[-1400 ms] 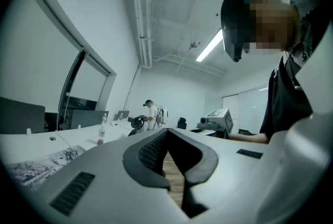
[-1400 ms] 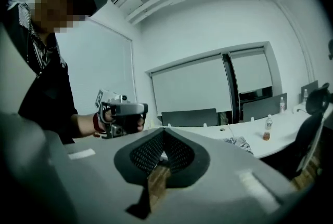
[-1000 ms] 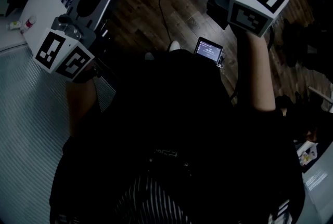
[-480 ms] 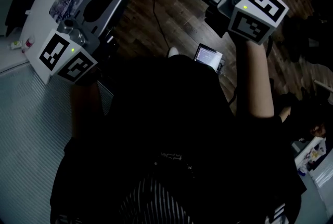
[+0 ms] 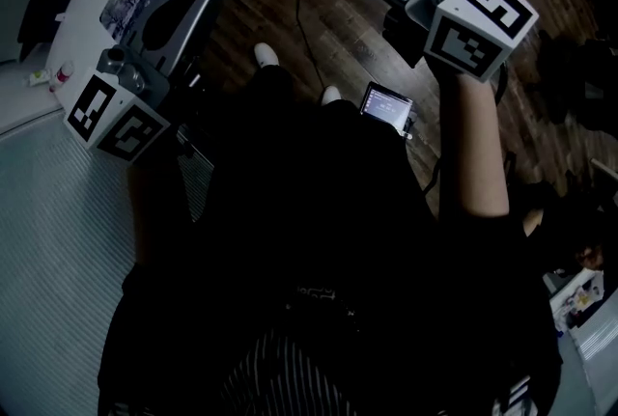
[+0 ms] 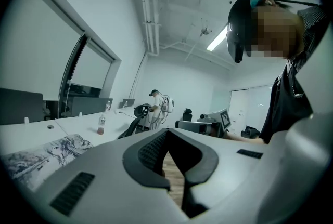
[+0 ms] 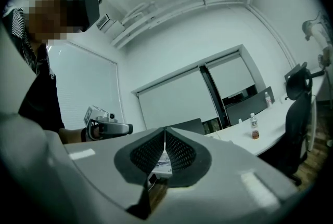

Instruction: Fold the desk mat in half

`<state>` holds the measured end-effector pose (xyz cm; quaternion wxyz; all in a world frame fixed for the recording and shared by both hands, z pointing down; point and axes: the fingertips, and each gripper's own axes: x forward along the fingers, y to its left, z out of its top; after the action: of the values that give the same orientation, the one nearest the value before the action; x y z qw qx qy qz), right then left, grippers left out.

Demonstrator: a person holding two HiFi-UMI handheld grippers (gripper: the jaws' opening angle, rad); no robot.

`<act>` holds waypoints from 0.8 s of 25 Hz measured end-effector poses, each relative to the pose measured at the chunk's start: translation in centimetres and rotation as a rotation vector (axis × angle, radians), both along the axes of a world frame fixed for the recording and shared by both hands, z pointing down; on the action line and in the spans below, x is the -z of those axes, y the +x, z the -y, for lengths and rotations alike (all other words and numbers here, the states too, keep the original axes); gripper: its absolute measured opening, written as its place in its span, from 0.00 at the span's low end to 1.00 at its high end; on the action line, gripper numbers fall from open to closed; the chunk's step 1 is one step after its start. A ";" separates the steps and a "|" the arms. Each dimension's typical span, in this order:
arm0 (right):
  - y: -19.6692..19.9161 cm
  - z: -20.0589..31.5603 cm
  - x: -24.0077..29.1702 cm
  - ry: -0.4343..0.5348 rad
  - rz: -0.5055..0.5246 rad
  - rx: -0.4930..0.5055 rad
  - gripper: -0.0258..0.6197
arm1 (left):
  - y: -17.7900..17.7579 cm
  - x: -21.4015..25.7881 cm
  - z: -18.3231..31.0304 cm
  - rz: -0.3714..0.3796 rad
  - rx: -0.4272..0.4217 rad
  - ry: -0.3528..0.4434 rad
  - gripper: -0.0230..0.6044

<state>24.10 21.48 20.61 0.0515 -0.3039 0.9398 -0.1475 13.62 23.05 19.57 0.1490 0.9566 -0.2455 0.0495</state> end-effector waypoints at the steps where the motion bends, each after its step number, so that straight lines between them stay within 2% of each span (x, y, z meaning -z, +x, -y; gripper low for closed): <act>1: -0.2 0.2 -0.2 -0.007 -0.005 0.015 0.04 | 0.1 -0.4 0.3 0.001 -0.004 -0.006 0.05; 6: -0.4 1.8 -0.2 -0.021 -0.006 0.016 0.04 | 0.5 -0.2 2.1 0.002 -0.037 0.013 0.05; 10: -0.8 3.1 0.6 -0.020 0.020 0.029 0.04 | -1.2 3.2 5.1 -0.096 0.013 0.125 0.05; 12: -1.3 4.1 0.7 -0.019 0.034 0.037 0.04 | -2.0 3.3 6.9 -0.111 0.017 0.117 0.05; 15: -2.3 5.2 0.0 -0.043 0.044 0.035 0.04 | -2.5 1.7 8.5 -0.077 0.005 0.081 0.05; 20: -5.6 8.3 1.7 -0.029 0.053 0.038 0.04 | -2.2 1.5 10.0 -0.126 -0.083 0.053 0.05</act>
<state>18.54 13.23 18.87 0.0693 -0.2824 0.9415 -0.1701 11.43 13.10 18.09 0.1366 0.9708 -0.1968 -0.0113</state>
